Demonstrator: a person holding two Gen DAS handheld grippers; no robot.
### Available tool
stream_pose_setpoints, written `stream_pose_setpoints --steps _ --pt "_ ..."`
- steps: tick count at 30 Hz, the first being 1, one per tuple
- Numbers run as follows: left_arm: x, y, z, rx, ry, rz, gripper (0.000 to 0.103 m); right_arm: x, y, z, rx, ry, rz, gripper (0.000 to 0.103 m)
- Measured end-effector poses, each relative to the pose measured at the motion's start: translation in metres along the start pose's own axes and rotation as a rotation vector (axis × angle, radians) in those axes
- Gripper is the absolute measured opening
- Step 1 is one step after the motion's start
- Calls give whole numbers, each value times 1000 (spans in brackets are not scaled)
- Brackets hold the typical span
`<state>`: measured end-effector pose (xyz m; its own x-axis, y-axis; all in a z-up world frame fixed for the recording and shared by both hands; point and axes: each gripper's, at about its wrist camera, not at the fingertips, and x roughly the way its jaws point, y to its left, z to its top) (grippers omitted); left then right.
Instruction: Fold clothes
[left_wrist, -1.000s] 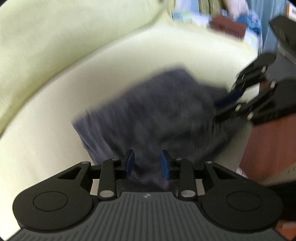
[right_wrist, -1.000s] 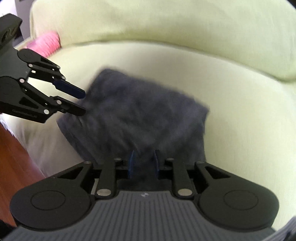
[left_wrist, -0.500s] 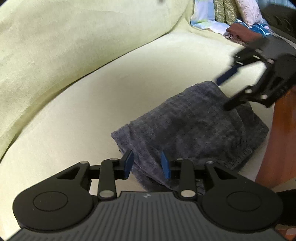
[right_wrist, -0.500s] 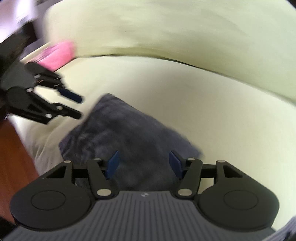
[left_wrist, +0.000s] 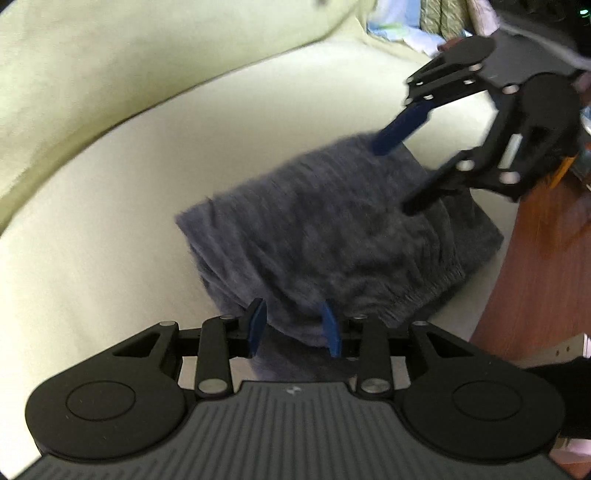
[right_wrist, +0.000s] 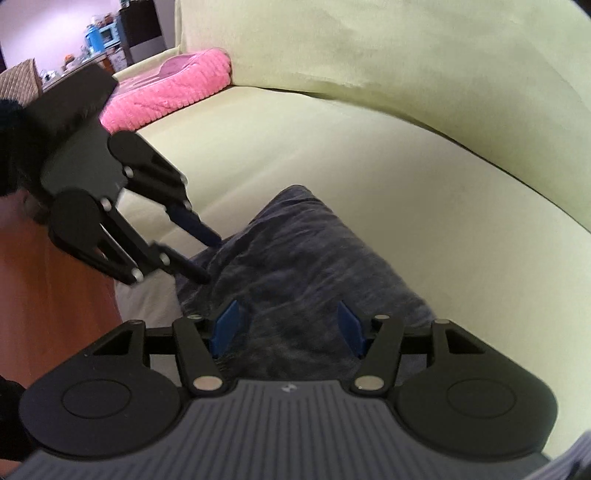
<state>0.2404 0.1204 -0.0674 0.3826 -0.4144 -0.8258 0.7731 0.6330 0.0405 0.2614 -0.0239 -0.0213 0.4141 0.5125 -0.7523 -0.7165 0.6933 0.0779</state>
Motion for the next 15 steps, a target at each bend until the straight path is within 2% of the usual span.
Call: stream_pose_setpoints --steps 4,8,10,13,15 --pt "-1 18 6 -45 -34 22 40 35 -33 32 -98 33 55 55" --pt "4 39 10 -103 -65 39 40 73 -56 52 -154 120 187 56" --pt "7 46 10 -116 -75 41 40 89 -60 61 -148 141 243 57" --pt "12 54 8 -131 -80 42 40 109 -66 72 -102 160 328 68" --pt "15 58 6 -140 -91 42 40 124 -71 73 -48 192 378 69"
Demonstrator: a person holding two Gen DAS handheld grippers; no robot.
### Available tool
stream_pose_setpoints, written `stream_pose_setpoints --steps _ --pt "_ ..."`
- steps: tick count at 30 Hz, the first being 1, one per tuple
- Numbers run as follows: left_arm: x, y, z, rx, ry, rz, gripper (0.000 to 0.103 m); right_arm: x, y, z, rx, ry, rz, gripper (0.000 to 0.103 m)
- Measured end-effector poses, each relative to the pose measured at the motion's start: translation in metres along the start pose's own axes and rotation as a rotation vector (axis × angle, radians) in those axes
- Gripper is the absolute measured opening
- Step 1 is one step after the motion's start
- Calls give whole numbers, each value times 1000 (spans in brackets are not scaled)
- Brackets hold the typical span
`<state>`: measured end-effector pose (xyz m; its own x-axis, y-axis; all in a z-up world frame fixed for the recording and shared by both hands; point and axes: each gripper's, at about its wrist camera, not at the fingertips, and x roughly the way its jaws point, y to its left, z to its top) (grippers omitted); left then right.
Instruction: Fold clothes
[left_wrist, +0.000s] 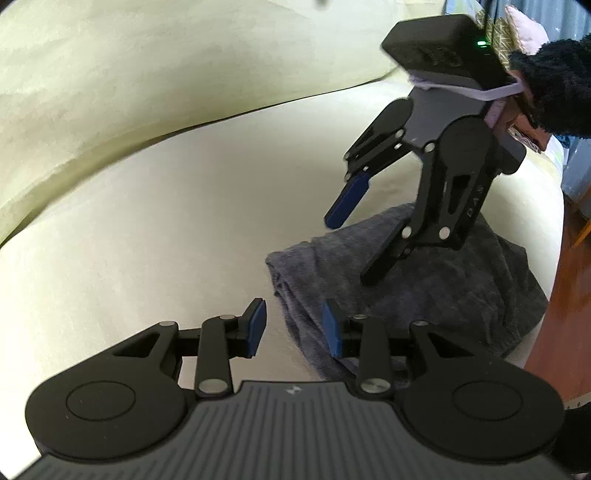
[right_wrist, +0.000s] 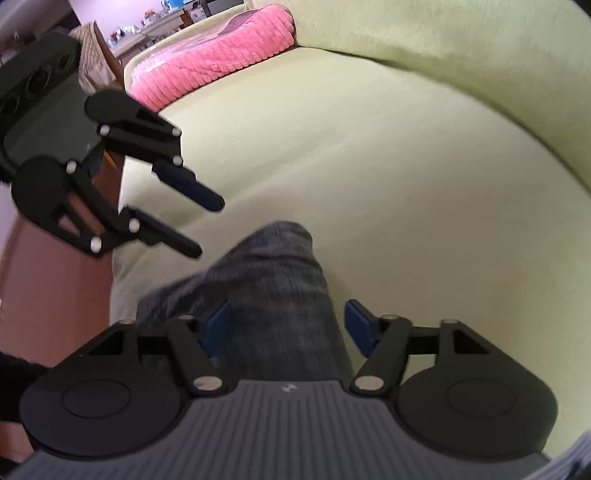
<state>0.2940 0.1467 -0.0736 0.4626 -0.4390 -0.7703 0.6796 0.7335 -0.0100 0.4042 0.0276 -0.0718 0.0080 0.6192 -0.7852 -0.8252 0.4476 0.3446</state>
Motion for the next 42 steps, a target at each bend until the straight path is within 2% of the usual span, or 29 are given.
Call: stream_pose_setpoints --steps 1,2,3,6,7,8,9,11,13,17,20,23,25,28,30,31,34,35,37,38,39,40,41,42 --pt "1 2 0 -4 -7 -1 40 6 -5 0 33 16 33 68" --pt "2 4 0 -9 -14 -3 40 11 -10 0 60 26 60 59" --pt "1 6 0 -14 -22 -10 40 12 -11 -2 57 14 65 45" --pt "-1 13 2 -42 -56 -55 40 8 -4 -6 11 -9 44 30" --pt "-1 16 3 -55 -65 -78 41 7 0 -8 0 -17 33 28" --pt "-2 22 5 -84 -76 -169 46 6 5 -9 -16 -26 18 26" --pt "-1 24 6 -89 -75 -217 48 3 15 -11 -48 -40 -3 25" --pt "4 25 7 -62 -57 -242 50 1 26 -12 -94 -60 -42 24" --pt "13 25 6 -38 -25 -209 50 -5 44 -18 -156 -89 -100 24" --pt "24 32 2 -60 -16 -280 52 -10 87 -36 -321 -154 -250 24" --pt "31 29 0 50 -8 -392 59 -14 110 -45 -453 -188 -280 23" --pt "40 34 2 155 2 -445 61 -14 121 -48 -546 -173 -286 23" --pt "41 40 8 189 21 -480 61 -13 127 -48 -619 -163 -289 23" --pt "33 29 13 366 0 -464 61 -14 129 -45 -642 -156 -279 23" --pt "35 13 15 517 -12 -440 61 -15 130 -46 -679 -143 -273 23" --pt "37 9 16 558 -7 -445 59 -15 131 -48 -699 -135 -272 23" --pt "49 1 17 632 34 -486 43 -18 133 -50 -701 -130 -273 23" --pt "53 0 18 638 47 -494 36 -17 133 -50 -697 -121 -283 24" --pt "56 -1 20 632 61 -499 33 -21 133 -50 -659 -115 -311 31" --pt "56 -3 18 646 59 -487 32 -28 130 -51 -601 -124 -313 42" --pt "56 -4 17 661 55 -473 32 -36 125 -51 -535 -128 -310 58" --pt "55 -6 15 674 51 -465 32 -47 112 -53 -446 -113 -292 66" --pt "54 -9 11 701 41 -450 32 -49 96 -54 -414 -102 -283 70" --pt "53 -11 9 716 35 -440 32 -60 79 -60 -318 -72 -259 70"
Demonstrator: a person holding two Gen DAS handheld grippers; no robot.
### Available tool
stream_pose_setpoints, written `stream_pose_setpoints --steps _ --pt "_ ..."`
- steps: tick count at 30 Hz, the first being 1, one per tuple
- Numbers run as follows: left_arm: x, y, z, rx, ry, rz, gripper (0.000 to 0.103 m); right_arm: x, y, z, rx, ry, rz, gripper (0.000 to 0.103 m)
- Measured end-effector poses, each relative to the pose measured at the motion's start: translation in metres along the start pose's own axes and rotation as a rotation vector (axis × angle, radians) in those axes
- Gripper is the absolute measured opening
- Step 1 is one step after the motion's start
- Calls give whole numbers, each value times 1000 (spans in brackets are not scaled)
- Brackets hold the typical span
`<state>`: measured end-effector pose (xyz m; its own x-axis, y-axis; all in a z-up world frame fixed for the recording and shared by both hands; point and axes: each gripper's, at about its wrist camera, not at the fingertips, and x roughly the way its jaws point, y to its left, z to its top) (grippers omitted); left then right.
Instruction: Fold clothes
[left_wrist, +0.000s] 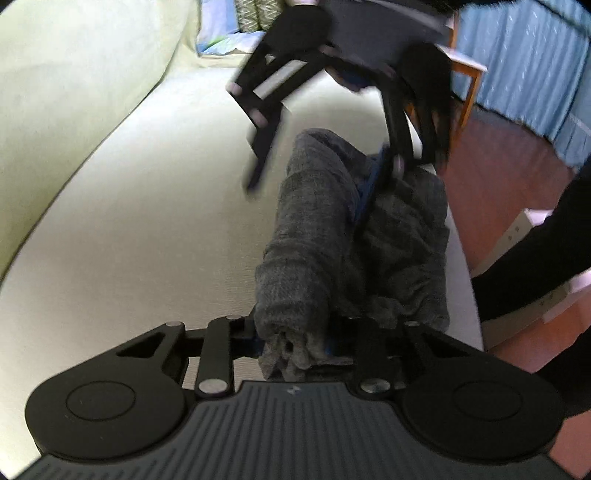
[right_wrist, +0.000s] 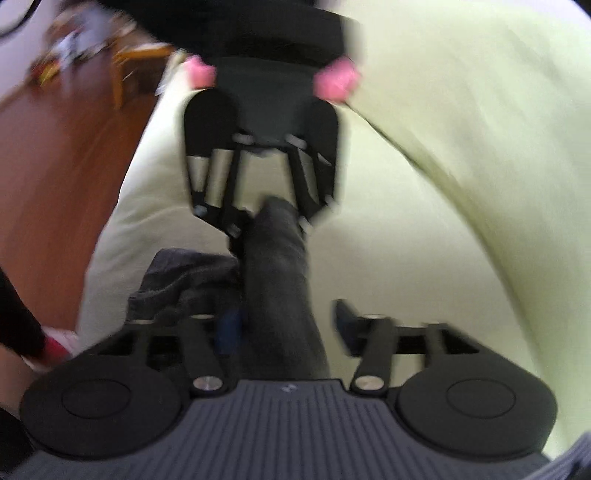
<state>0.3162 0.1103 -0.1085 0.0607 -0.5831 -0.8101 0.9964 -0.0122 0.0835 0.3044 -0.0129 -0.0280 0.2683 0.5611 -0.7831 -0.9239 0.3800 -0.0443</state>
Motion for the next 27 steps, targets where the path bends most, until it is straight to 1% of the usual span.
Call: stream_pose_setpoints --steps 2,3,4,7,8,9,10,11,12,13,15,17,18,19,20,22,23,24,25,27 --pt "1 -6 1 25 2 23 32 -6 -21 -16 99 31 28 70" --pt "-1 -10 0 37 4 33 32 -8 -41 -29 189 53 82 70" --pt "-4 -15 -2 49 6 42 32 -4 -57 -38 262 87 161 70" --pt "-3 -14 -2 67 13 58 32 15 -75 -55 319 140 291 70" --pt "-3 -14 -3 72 15 64 32 18 -80 -57 317 146 308 68" --pt "-6 -14 -2 77 18 68 32 26 -84 -60 307 165 371 55" --pt "-9 -15 -1 81 20 72 32 29 -85 -60 302 174 406 42" --pt "-12 -15 -1 85 25 77 32 31 -84 -60 300 176 414 16" --pt "-13 -17 0 91 31 84 32 34 -84 -62 290 178 433 11" --pt "-18 -17 2 95 34 89 32 33 -84 -62 283 174 431 10" --pt "-26 -16 6 101 36 103 32 24 -77 -62 249 156 382 9" --pt "-28 -18 12 109 34 124 31 5 -72 -58 229 137 295 8" --pt "-34 -16 21 129 20 160 31 -1 -70 -56 216 133 273 8" --pt "-36 -15 25 136 15 176 31 -9 -68 -53 196 129 242 8" --pt "-42 -8 37 143 1 216 31 -24 -66 -46 152 120 173 8" --pt "-47 -2 50 153 -14 269 30 -58 -65 -30 57 96 15 8" --pt "-53 3 62 165 -30 320 30 -64 -65 -27 40 91 -16 8" --pt "-59 7 74 179 -49 377 30 -82 -67 -19 -14 74 -113 8" --pt "-63 8 80 186 -60 404 30 -90 -67 -17 -44 67 -163 8" --pt "-67 6 98 211 -92 503 30 -105 -62 -12 -167 59 -323 8"
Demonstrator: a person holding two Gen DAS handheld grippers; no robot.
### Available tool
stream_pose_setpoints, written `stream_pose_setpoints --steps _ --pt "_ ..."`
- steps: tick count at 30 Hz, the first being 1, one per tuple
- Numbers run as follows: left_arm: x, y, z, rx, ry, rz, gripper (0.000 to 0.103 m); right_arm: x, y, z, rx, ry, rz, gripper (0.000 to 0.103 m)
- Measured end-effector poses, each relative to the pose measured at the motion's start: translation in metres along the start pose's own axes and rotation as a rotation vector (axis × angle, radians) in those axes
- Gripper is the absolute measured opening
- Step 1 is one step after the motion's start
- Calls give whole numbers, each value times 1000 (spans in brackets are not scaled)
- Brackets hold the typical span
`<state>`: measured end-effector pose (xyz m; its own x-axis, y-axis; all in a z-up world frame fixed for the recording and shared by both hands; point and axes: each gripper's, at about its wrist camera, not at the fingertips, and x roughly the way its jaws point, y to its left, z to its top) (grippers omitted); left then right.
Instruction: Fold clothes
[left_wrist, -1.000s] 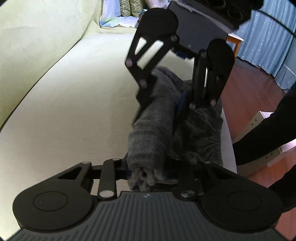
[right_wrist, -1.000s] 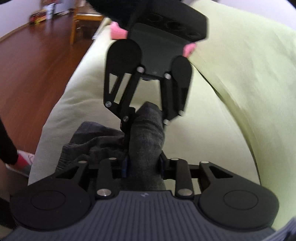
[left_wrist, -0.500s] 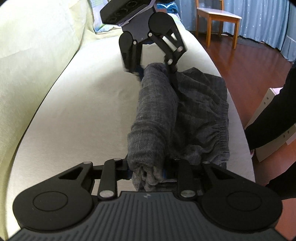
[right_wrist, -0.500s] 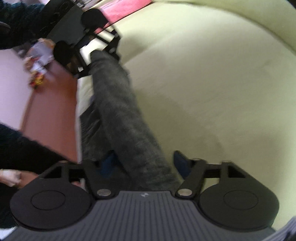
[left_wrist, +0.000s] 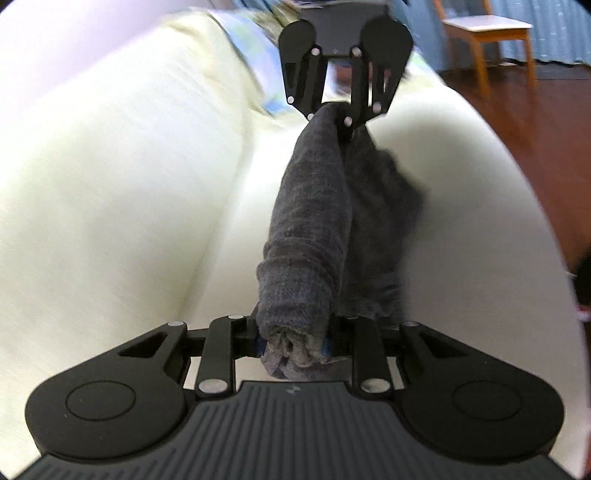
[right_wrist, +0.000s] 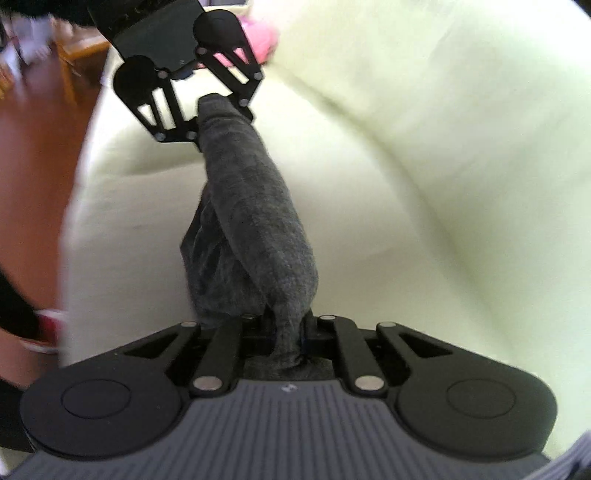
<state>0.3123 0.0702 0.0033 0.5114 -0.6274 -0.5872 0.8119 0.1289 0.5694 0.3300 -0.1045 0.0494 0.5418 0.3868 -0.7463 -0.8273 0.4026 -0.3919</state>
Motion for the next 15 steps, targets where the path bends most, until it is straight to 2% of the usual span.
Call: stream_pose_setpoints --steps 2,3,5,9,11,13,15 --pt "3 -10 7 35 -2 63 30 -10 7 -5 -124 -14 -170 8" --pt "9 -21 7 35 5 88 30 -9 12 -9 -146 -14 -188 8" --pt "20 -40 3 2 28 65 30 -1 29 -24 -187 -6 -208 8" --pt "36 -108 -13 37 77 -17 31 25 83 -74 -235 35 -141 8" --pt "35 -134 -16 41 85 -44 37 29 116 -97 -247 53 -93 8" --pt "33 -157 -19 51 102 -44 41 27 141 -110 -264 65 -76 16" --pt "29 -176 -21 80 113 -14 43 23 157 -117 -267 73 -58 38"
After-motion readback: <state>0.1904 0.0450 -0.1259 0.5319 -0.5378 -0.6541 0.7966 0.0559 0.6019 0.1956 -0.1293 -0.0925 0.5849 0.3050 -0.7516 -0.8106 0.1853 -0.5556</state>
